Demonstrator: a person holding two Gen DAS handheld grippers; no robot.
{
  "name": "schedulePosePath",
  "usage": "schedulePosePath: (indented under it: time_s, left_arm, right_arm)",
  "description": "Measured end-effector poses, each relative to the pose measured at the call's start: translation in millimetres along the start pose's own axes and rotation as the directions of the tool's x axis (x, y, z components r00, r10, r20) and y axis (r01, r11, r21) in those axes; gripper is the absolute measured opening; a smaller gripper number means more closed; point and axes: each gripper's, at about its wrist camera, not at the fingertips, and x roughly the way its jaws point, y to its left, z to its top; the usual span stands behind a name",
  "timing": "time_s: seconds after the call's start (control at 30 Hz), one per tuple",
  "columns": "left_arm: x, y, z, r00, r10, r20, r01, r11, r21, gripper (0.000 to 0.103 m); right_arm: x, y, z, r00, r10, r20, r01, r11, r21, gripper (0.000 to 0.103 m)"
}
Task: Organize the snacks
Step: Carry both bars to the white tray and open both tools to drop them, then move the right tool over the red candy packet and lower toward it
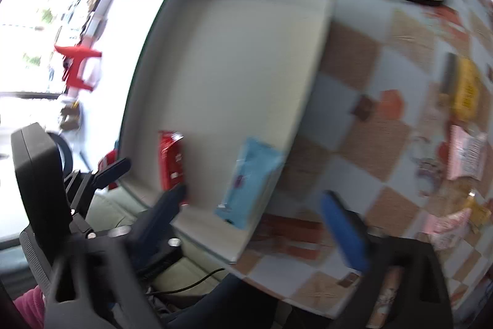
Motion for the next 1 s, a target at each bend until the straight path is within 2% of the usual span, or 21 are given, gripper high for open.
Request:
schedulePosePath:
  time_s: [0.13, 0.27, 0.43, 0.6, 1.0]
  left_arm:
    - [-10, -11, 1, 0.999, -0.002, 0.039, 0.001, 0.999, 0.047, 0.083]
    - [-16, -35, 6, 0.998, -0.011, 0.058, 0.004, 0.993, 0.116, 0.083]
    - [-22, -61, 12, 0.996, -0.031, 0.078, 0.015, 0.981, 0.196, 0.083]
    - [-34, -99, 32, 0.997, -0.038, 0.071, 0.019, 0.966, 0.259, 0.083]
    - [-37, -148, 24, 0.997, -0.055, 0.053, 0.031, 0.926, 0.377, 0.083]
  right_arm:
    - [-24, -48, -18, 0.998, -0.05, 0.039, 0.046, 0.995, 0.093, 0.103]
    - [-31, -92, -35, 0.995, -0.098, 0.034, 0.089, 0.975, 0.205, 0.103]
    - [-36, -163, -64, 0.988, -0.156, -0.004, 0.146, 0.916, 0.373, 0.103]
    - [-35, -207, -89, 0.987, -0.153, -0.038, 0.152, 0.861, 0.484, 0.103]
    - [-37, -278, -130, 0.989, -0.132, -0.065, 0.144, 0.771, 0.621, 0.103]
